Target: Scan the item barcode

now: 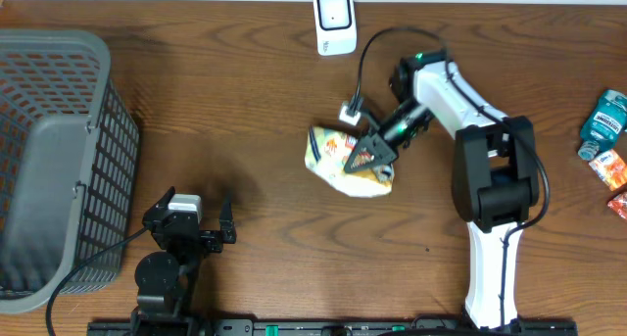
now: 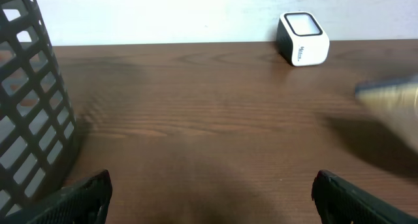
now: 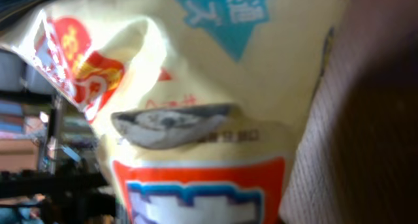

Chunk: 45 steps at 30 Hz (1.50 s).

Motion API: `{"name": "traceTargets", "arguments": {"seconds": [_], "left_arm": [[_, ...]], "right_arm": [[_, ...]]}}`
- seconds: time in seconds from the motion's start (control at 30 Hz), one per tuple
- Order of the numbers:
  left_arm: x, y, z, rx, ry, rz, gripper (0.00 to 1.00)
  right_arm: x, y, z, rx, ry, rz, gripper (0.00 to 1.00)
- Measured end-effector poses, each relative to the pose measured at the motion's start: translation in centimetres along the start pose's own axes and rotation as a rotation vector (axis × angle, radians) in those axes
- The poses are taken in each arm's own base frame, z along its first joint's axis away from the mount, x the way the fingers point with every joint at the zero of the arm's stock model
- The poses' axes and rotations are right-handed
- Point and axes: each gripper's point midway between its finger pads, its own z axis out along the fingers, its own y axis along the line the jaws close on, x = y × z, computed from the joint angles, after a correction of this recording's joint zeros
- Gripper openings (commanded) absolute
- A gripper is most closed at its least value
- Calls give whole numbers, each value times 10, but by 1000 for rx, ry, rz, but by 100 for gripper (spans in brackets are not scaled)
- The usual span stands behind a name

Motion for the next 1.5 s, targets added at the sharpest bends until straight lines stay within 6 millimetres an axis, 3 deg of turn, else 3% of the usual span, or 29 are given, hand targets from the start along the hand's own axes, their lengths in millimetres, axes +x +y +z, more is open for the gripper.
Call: {"name": "traceTargets", "arguments": {"seconds": [0.17, 0.3, 0.53, 0.67, 0.7, 0.73, 0.77, 0.87, 1.0, 1.13, 1.27, 1.37, 1.5], "left_arm": [[0, 0, 0, 0, 0, 0, 98], [0, 0, 0, 0, 0, 0, 98], [0, 0, 0, 0, 0, 0, 98], [0, 0, 0, 0, 0, 0, 98], [0, 0, 0, 0, 0, 0, 98], [0, 0, 0, 0, 0, 0, 98], [0, 0, 0, 0, 0, 0, 98], [0, 0, 0, 0, 0, 0, 98], [0, 0, 0, 0, 0, 0, 98], [0, 0, 0, 0, 0, 0, 98], [0, 0, 0, 0, 0, 0, 98], [0, 0, 0, 0, 0, 0, 98], [0, 0, 0, 0, 0, 0, 98]], "right_arm": [[15, -16, 21, 48, 64, 49, 99], [9, -17, 8, 100, 90, 194, 99], [-40, 21, -37, 175, 44, 196, 99], [-67, 45, -46, 242, -13, 152, 99], [-71, 52, -44, 245, -17, 165, 84], [-75, 58, -39, 243, -13, 180, 22], [-76, 63, -32, 237, -3, 191, 1], [-71, 73, -1, 228, 73, 262, 1], [-46, 68, 27, 362, 216, 417, 1], [-23, 47, 29, 680, 321, 557, 1], [-26, 22, 24, 922, 277, 584, 1], [-21, 2, 27, 1000, 243, 611, 1], [8, -25, 47, 1011, 241, 659, 1]]}}
